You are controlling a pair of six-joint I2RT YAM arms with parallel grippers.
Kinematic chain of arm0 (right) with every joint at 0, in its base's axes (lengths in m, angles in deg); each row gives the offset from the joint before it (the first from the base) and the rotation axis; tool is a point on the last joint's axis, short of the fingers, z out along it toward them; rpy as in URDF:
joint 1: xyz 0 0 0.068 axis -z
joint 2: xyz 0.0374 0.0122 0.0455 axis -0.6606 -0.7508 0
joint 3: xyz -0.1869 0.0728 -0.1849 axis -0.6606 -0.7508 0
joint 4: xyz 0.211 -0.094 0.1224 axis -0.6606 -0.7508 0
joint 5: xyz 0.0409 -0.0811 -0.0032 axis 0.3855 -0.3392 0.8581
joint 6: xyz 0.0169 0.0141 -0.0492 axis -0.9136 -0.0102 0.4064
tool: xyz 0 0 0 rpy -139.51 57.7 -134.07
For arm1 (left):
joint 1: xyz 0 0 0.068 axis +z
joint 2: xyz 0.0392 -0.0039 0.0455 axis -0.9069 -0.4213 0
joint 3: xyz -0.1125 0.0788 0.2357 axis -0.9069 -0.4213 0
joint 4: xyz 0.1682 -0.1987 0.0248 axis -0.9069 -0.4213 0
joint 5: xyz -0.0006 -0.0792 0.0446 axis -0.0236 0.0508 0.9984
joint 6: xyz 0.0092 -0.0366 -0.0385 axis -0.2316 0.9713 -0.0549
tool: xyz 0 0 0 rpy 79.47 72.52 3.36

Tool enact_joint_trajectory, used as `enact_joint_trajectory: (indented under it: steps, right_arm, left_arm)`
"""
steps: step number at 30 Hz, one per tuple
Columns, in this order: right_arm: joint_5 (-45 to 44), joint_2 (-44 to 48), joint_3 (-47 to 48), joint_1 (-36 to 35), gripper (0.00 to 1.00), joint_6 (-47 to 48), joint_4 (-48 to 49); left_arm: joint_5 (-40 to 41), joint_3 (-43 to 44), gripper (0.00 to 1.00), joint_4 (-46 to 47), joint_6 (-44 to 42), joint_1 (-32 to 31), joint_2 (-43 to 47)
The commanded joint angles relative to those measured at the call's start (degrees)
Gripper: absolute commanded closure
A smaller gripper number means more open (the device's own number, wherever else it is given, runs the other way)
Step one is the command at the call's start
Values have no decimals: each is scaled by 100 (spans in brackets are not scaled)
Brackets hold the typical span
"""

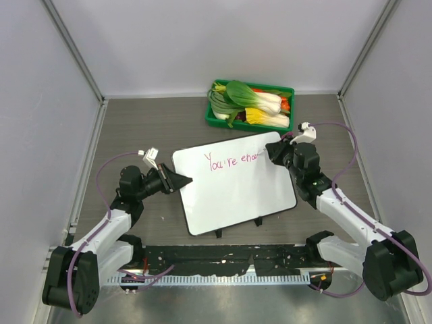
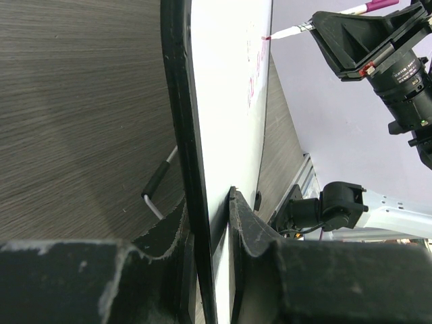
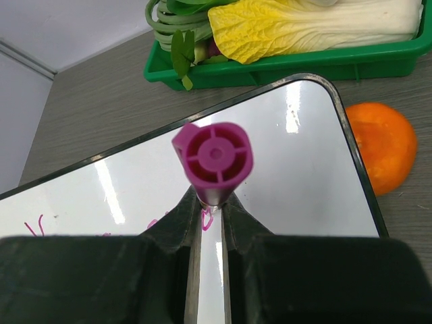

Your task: Write a sentence on the whiteboard

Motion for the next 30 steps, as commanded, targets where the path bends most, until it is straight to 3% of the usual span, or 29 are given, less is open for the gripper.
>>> enact_joint_trajectory:
  steps: [1, 12, 24, 30]
  right_arm:
    - [51, 187, -60, 16, 99, 103, -102]
    - [77, 363, -219, 16, 99, 50, -164]
    - [-28, 582, 264, 16, 99, -29, -111]
    - [-459, 530, 379, 34, 99, 85, -199]
  left_arm:
    - [777, -52, 100, -610, -1204, 22, -67]
    - [795, -52, 100, -619, -1204, 22, -67]
    - [795, -52, 100, -619, -1204, 13, -67]
    - [795, -52, 100, -619, -1196, 4, -59]
